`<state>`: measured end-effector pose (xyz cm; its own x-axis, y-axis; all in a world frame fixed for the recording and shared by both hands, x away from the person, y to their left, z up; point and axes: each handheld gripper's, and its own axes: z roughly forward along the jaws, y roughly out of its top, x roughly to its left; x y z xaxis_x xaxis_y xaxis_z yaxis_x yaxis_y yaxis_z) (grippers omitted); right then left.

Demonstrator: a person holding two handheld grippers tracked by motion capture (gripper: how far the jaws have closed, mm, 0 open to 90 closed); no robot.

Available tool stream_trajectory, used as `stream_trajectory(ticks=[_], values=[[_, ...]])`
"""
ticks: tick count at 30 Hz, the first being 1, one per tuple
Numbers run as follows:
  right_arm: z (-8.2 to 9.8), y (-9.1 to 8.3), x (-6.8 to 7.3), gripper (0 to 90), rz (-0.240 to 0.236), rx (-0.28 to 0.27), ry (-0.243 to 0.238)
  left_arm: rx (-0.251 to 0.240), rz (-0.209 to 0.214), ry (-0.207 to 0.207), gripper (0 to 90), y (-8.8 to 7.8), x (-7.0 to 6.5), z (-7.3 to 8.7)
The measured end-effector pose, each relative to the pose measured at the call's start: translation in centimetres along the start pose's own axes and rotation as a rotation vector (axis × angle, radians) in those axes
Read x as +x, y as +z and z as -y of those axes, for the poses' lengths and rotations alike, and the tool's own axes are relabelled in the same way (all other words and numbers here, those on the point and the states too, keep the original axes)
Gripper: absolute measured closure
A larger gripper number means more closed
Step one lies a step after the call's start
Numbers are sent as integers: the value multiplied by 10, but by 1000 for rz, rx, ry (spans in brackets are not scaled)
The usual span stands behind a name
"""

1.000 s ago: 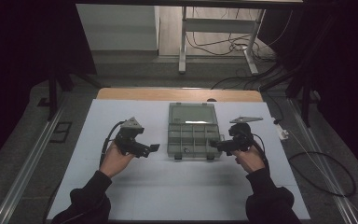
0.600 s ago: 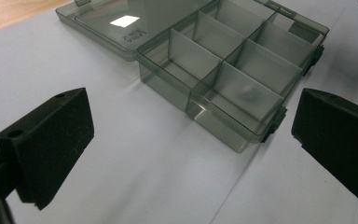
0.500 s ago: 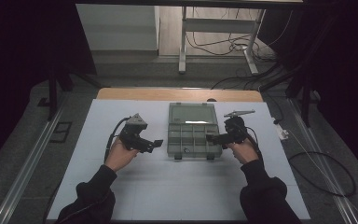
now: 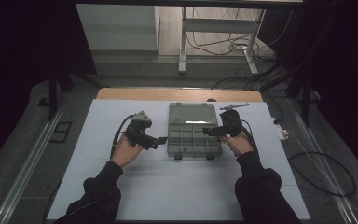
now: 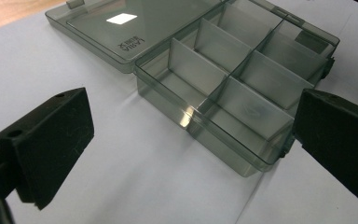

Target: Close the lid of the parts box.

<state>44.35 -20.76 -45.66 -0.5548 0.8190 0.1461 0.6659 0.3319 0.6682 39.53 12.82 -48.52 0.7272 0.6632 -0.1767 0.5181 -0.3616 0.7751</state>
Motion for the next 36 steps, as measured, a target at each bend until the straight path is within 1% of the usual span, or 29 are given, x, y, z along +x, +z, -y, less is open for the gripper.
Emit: stream_trajectory(ticks=[2,5,7,12,15,19,21,23,27,31,36], values=[[-3,3,-1,0,23,17,-8,6,3,-4,0,3,1,-1],[-6,6,-4,0,25,21,-11,10,11,-10,0,8,3,-2],[-9,10,-6,0,39,30,-13,11,14,-12,0,10,3,-2],[-15,18,-12,0,68,52,-6,17,11,-2,0,15,5,-4],[-18,22,-16,0,76,53,7,19,9,5,0,19,6,-5],[-24,28,-21,0,101,69,5,20,2,19,0,24,7,-7],[-27,31,-24,0,99,66,11,22,-5,32,0,27,8,-8],[-31,35,-26,0,105,79,21,22,-6,35,0,30,9,-9],[-35,39,-30,0,109,78,27,25,-8,37,0,35,13,-10],[-38,45,-33,0,126,95,32,30,-5,37,0,40,15,-10],[-42,53,-38,0,135,99,41,30,6,39,0,45,18,-13]])
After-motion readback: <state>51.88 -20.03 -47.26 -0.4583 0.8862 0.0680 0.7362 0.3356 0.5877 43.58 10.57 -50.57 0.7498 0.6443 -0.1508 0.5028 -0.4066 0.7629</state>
